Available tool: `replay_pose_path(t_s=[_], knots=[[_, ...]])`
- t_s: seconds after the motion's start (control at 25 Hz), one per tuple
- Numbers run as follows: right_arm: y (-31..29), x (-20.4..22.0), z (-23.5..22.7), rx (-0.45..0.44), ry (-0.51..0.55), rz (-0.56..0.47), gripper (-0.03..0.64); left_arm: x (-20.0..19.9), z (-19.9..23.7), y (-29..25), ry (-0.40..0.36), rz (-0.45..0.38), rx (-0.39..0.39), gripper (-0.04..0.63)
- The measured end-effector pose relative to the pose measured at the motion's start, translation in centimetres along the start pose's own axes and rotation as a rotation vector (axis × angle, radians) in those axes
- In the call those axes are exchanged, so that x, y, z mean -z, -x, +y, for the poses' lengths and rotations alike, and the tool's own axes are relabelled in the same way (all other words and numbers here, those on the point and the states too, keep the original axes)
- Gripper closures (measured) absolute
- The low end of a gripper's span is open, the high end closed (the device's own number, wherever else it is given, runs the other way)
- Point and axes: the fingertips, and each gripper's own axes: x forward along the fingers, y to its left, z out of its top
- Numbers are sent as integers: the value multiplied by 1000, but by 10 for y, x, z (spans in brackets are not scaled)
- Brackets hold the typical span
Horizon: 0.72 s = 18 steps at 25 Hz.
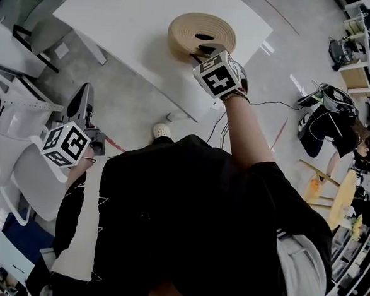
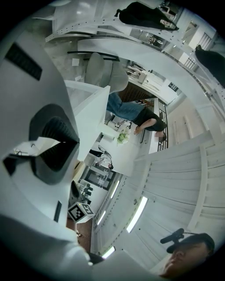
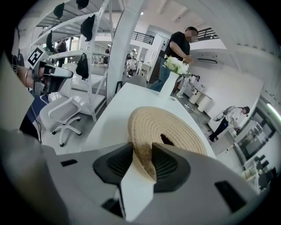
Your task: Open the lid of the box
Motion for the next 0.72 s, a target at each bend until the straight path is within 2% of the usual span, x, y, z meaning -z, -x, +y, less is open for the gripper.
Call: replay_pose_path(t_s=[0.72], knots=[[7, -7, 0, 2, -55, -22, 480, 8, 7, 1, 10, 9, -12, 584]])
